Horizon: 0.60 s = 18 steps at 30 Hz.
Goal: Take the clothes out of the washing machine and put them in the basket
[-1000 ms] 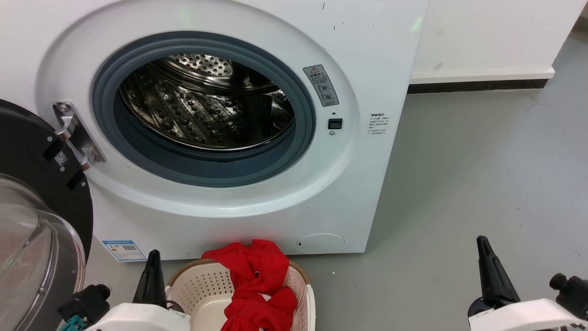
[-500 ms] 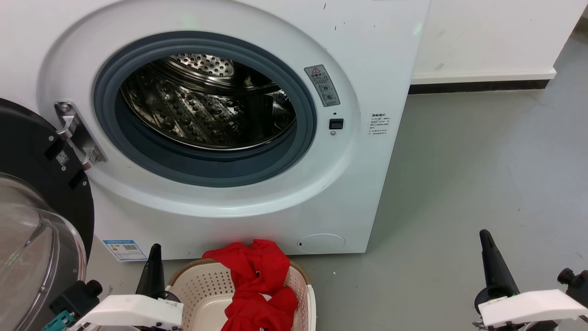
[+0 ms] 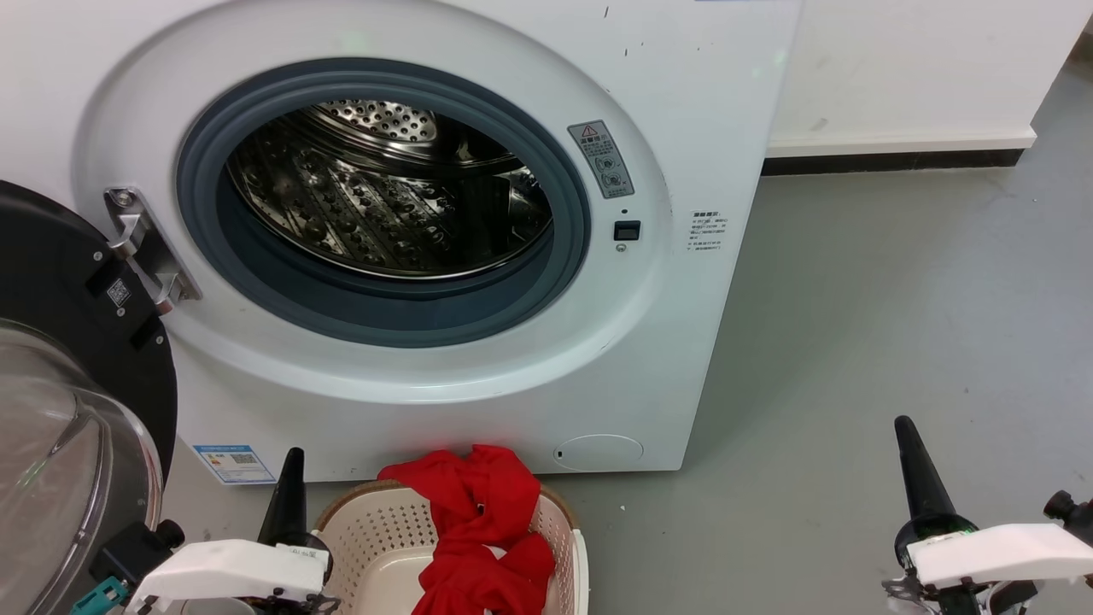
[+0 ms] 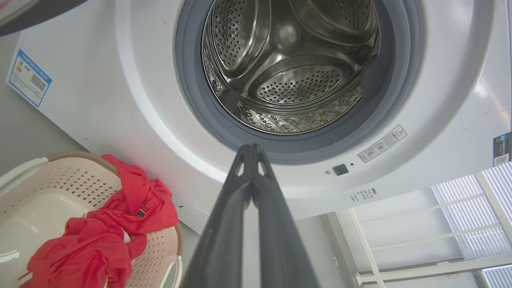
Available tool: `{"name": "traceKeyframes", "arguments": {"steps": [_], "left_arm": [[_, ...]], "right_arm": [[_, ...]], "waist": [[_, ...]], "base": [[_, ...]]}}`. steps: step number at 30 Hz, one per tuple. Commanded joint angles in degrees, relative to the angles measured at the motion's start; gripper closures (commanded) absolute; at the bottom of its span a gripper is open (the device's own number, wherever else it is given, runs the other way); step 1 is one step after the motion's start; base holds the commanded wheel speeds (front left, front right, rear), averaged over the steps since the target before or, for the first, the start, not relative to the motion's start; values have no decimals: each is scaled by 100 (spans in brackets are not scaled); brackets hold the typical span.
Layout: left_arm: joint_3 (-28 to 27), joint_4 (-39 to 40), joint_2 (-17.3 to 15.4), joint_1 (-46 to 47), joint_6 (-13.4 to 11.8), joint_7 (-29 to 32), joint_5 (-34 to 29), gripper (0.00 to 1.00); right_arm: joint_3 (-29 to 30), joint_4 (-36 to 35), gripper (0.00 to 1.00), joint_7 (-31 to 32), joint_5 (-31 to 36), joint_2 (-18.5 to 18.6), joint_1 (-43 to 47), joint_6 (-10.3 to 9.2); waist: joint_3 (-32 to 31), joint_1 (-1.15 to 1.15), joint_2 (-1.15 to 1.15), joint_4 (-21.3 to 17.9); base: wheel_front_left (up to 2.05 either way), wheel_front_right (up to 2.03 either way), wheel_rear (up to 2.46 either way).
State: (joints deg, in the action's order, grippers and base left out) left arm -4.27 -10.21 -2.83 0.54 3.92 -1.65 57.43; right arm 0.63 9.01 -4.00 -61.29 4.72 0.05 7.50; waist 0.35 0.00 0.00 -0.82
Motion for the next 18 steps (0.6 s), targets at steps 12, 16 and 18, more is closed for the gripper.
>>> {"name": "traceKeyframes", "arguments": {"steps": [12,16,18], "left_arm": [[-75,-57,-8,253,113,209,853,100],[-90,-88,-8,285,133,265,1096,100],[-97,-103,-8,295,143,293,1214,100]], "right_arm": [[84,90,100,198,-823,37,-236,0],[108,124,100,257,-1058,35,-282,0],[119,139,100,288,-1167,34,-304,0]], "waist": [[-3,0,0,15],[-4,0,0,20],[-5,0,0,23]], "base": [[0,0,0],[0,0,0],[0,0,0]]}}
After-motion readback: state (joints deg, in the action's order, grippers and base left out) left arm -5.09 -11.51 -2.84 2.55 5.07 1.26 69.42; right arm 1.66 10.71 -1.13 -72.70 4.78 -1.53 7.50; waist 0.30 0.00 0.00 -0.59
